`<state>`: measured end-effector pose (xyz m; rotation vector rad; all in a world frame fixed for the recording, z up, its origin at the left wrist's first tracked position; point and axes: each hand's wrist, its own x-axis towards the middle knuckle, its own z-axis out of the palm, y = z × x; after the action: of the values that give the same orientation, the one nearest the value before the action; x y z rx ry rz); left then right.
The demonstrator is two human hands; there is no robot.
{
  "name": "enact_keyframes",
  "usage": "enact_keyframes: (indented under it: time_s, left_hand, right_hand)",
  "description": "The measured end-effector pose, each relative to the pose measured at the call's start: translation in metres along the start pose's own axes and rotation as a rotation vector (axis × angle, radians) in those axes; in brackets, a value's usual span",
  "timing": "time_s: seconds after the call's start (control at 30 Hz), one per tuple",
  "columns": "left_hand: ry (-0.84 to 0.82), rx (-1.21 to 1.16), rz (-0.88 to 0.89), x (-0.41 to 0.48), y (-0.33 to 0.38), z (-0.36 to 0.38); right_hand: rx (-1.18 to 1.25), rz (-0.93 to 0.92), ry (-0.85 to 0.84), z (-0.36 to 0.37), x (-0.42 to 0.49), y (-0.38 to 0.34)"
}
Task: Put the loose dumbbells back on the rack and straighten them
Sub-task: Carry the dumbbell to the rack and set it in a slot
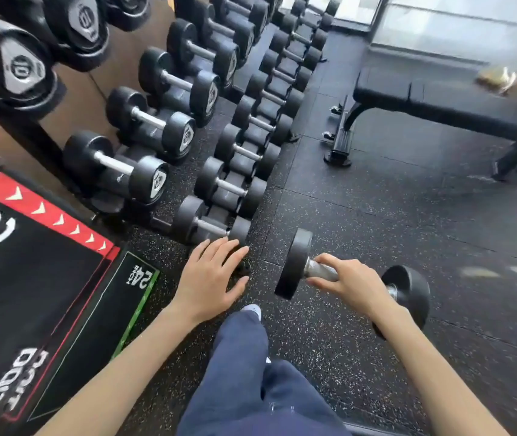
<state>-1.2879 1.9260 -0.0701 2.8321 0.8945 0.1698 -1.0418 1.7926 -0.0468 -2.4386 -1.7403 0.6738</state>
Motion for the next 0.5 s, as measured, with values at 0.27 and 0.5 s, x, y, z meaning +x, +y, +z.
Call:
enact_keyframes:
  time_s: [0.27, 0.5]
  left_hand:
    - [0.014, 0.020, 0.121, 0.134, -0.011, 0.009]
    - [0.059, 0.000, 0.153, 0.265, -0.025, -0.001]
  right_hand:
    - [0.024, 0.099, 0.031, -0.041, 0.068, 0.055]
    - [-0.021, 0.122, 0.036, -0.107, 0.154, 0.102]
